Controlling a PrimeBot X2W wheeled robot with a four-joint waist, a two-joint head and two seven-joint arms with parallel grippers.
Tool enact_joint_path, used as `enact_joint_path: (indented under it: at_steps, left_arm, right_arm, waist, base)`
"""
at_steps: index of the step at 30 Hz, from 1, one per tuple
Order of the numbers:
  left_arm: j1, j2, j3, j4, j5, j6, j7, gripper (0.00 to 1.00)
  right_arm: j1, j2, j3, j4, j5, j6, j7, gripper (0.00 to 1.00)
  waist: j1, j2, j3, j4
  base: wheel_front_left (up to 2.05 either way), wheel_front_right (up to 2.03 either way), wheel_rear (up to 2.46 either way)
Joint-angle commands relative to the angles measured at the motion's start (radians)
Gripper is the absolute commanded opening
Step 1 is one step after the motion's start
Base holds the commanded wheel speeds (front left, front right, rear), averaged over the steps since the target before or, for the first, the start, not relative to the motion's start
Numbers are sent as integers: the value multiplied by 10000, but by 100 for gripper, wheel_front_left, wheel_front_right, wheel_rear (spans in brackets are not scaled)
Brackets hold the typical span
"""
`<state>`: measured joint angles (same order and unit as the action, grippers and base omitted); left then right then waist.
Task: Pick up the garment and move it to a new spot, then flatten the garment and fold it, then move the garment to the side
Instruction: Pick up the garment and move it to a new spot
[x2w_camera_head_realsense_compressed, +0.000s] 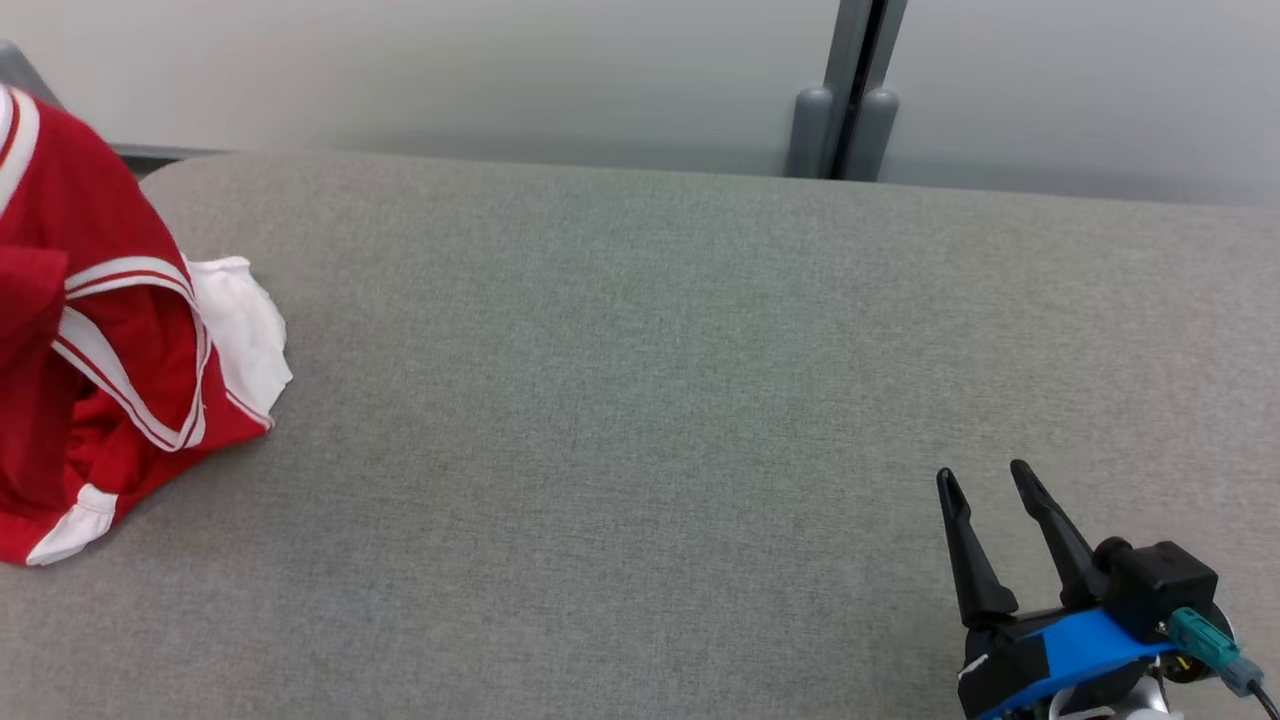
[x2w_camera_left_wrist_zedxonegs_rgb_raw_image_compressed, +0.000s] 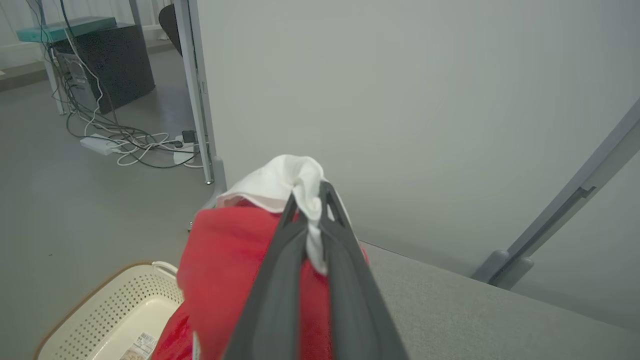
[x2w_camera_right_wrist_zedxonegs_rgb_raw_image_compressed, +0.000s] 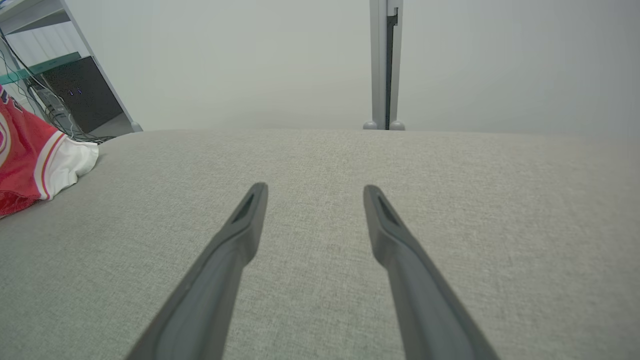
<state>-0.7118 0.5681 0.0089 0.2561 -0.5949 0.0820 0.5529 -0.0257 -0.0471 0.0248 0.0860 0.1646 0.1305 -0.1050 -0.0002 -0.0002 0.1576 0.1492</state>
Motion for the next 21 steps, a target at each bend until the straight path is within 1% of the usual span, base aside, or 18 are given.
enact_joint_path:
  at_steps: [1, 6, 13, 17, 21]
  left_arm:
    - [-509, -54, -206, -233, 78, -127, 61, 0]
    - [-1888, -536, -1026, -652, 192, -524, 203, 0]
    - [-3239, -1589, -1799, -762, -143, -935, 315, 0]
    - [-3368, -2018, -2104, -712, -363, -1065, 442, 0]
    - [-2958, -2492, -2482, -673, -650, -1188, 655, 0]
  right_arm:
    - [125, -58, 11, 163, 131, 4, -139, 100]
    - [141, -60, 78, 616, 404, 4, -396, 100]
    - [158, -57, 187, 925, 567, 4, -528, 100]
    - [122, -57, 208, 991, 589, 4, -537, 100]
    - [79, -57, 81, 998, 555, 4, -558, 100]
  waist:
    - [2, 2, -504, -416]
    - [2, 2, -1118, -1053]
    - [2, 2, -1424, -2368]
    - [2, 2, -1356, -3169]
    - [2, 2, -1183, -3723]
  base:
    - [0, 0, 0]
    - [0, 0, 0]
    - [0, 0, 0]
    - [0, 0, 0]
    - [0, 0, 0]
